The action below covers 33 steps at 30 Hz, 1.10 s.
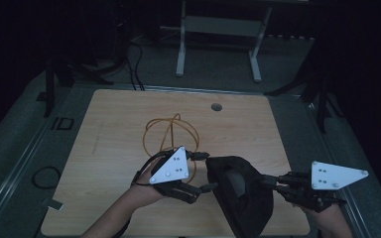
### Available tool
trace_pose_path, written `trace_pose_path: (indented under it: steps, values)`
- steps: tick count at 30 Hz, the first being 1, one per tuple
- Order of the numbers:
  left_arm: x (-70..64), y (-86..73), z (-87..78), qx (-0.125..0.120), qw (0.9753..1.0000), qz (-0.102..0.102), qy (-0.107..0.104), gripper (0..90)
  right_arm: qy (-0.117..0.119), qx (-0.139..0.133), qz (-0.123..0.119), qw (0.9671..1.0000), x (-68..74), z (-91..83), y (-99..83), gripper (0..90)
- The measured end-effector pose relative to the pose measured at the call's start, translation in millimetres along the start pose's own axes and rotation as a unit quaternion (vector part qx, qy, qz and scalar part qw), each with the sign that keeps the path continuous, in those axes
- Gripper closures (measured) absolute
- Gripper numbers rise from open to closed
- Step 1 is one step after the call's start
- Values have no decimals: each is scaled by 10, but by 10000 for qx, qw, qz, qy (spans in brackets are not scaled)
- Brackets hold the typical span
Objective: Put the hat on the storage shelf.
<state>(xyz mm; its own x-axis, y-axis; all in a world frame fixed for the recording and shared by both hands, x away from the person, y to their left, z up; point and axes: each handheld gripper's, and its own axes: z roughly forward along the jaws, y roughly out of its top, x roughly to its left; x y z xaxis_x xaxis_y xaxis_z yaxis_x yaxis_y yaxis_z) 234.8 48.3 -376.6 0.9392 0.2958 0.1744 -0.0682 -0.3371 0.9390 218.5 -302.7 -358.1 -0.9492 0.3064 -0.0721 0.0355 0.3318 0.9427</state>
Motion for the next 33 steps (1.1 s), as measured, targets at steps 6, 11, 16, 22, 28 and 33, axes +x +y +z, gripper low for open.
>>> trace_pose_path:
  steps: [6,11,16,22,28,33]
  values:
    - [21,-64,-57,63,9996,-271,110,193,-360,-59,127,9993,-48,-66,30,886]
    - [-1,-102,-166,83,9991,-368,211,165,-720,-145,267,9969,-115,-115,84,886]
    - [-46,-208,-335,134,9983,-452,352,149,-1027,-143,321,9941,-178,-134,148,886]
    - [-64,-388,-544,182,9963,-591,596,144,-1360,-248,409,9896,-256,-147,237,886]
    - [-36,-628,-792,279,9918,-784,965,145,-1606,-288,408,9858,-352,-123,371,886]
    - [2,-905,-1008,361,9860,-964,1313,144,-1727,-292,410,9837,-435,-44,478,886]
